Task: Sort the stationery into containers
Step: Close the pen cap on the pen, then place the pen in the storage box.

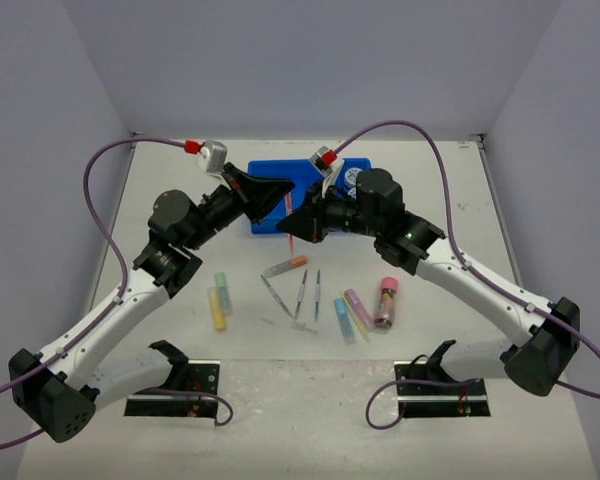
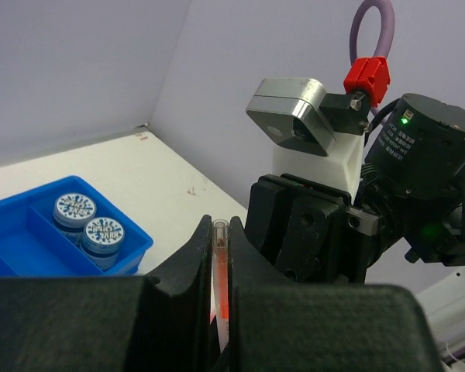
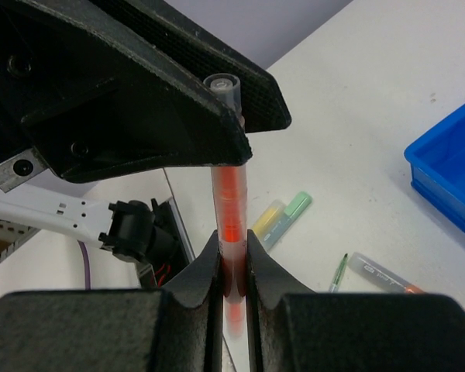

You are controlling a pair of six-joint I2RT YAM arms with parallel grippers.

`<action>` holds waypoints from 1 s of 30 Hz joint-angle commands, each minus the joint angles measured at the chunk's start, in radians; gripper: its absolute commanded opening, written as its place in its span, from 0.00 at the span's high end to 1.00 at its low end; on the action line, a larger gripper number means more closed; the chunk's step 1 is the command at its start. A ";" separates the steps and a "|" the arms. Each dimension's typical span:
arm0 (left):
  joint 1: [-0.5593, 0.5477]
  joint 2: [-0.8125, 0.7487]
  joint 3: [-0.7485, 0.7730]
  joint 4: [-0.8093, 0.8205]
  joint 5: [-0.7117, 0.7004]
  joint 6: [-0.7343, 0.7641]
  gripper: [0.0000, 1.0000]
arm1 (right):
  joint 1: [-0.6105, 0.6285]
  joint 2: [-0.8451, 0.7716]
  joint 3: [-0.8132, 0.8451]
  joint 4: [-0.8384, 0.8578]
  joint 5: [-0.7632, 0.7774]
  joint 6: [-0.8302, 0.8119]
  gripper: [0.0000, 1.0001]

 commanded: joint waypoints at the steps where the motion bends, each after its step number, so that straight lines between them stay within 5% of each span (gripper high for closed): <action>1: -0.082 -0.005 -0.098 -0.163 0.139 0.000 1.00 | -0.084 0.013 0.201 0.179 0.071 -0.008 1.00; 8: -0.109 -0.013 -0.151 -0.159 0.146 0.001 1.00 | -0.116 0.102 0.359 0.104 0.043 -0.028 1.00; 12: -0.109 -0.029 -0.157 -0.178 0.132 0.014 1.00 | -0.120 0.120 0.309 0.129 0.053 -0.031 1.00; 17: -0.105 -0.056 -0.013 -0.447 -0.197 0.071 1.00 | -0.118 0.081 0.141 0.196 0.012 -0.037 1.00; 22: -0.098 -0.075 0.145 -0.575 -0.431 0.057 0.60 | -0.111 0.042 -0.043 0.276 -0.050 0.000 1.00; 26: -0.098 -0.069 0.288 -0.636 -0.535 0.056 0.09 | -0.112 0.020 -0.109 0.250 -0.041 -0.015 1.00; 30: -0.098 -0.065 0.379 -0.730 -0.663 0.041 0.00 | -0.119 0.030 -0.073 0.139 0.031 -0.057 1.00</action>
